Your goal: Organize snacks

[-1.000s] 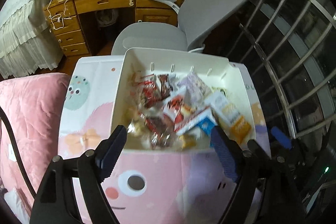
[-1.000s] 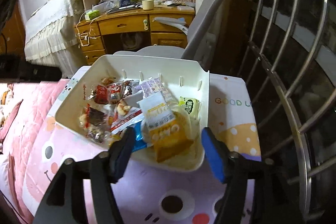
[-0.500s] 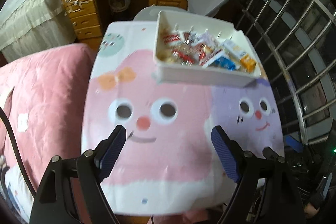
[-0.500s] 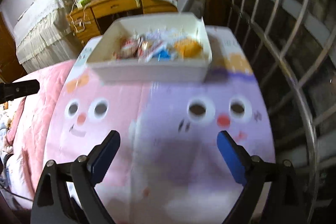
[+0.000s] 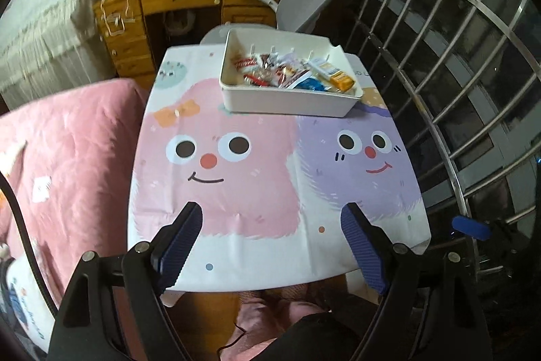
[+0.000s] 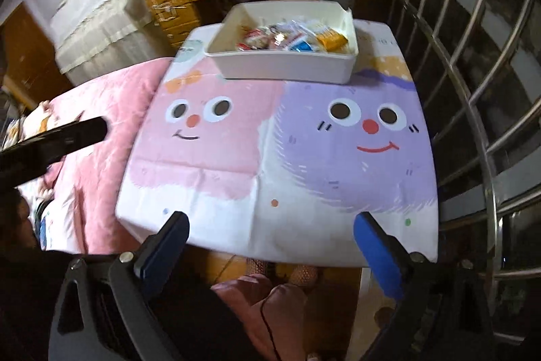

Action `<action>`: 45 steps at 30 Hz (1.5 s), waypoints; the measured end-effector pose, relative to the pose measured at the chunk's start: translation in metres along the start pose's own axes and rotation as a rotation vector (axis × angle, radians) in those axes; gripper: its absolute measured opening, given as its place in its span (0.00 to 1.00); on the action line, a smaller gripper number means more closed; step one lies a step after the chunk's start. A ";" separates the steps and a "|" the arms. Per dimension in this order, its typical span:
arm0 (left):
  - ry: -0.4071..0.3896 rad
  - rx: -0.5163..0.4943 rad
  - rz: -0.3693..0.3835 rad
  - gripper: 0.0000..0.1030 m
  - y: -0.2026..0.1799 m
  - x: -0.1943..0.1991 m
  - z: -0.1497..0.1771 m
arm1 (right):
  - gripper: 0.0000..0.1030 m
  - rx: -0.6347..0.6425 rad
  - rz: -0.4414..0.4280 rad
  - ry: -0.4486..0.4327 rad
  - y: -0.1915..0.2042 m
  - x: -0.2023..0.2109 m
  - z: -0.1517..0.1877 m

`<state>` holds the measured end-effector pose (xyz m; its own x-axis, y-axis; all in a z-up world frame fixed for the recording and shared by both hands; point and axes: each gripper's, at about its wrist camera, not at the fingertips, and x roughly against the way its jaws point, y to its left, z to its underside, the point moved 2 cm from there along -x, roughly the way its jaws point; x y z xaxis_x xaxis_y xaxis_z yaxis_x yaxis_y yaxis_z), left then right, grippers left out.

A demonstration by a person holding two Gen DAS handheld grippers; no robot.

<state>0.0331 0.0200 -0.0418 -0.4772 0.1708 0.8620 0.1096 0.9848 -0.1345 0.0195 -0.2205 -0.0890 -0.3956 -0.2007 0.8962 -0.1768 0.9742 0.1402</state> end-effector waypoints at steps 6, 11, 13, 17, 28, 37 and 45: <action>-0.060 0.010 -0.077 0.83 -0.021 0.026 0.000 | 0.96 -0.012 -0.003 -0.051 0.007 0.038 0.003; -0.100 0.002 -0.139 0.93 -0.030 0.037 0.005 | 0.96 -0.108 0.022 -0.084 -0.005 0.051 0.009; -0.112 0.002 -0.154 0.97 -0.033 0.039 0.007 | 0.97 -0.116 0.046 -0.104 -0.006 0.053 0.010; -0.118 0.002 -0.168 0.99 -0.035 0.038 0.008 | 1.00 -0.107 0.075 -0.132 -0.006 0.052 0.011; -0.137 -0.004 -0.212 0.99 -0.037 0.036 0.004 | 1.00 -0.089 0.083 -0.156 -0.008 0.053 0.007; -0.129 -0.007 -0.215 0.99 -0.037 0.034 0.001 | 1.00 -0.111 0.084 -0.145 -0.012 0.047 0.002; -0.135 -0.007 -0.218 0.99 -0.037 0.031 -0.001 | 1.00 -0.108 0.079 -0.142 -0.011 0.043 0.001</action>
<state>0.0154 -0.0111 -0.0096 -0.6023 -0.0429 0.7971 -0.0027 0.9987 0.0517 0.0030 -0.2398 -0.0523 -0.5289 -0.1285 0.8389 -0.0454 0.9913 0.1232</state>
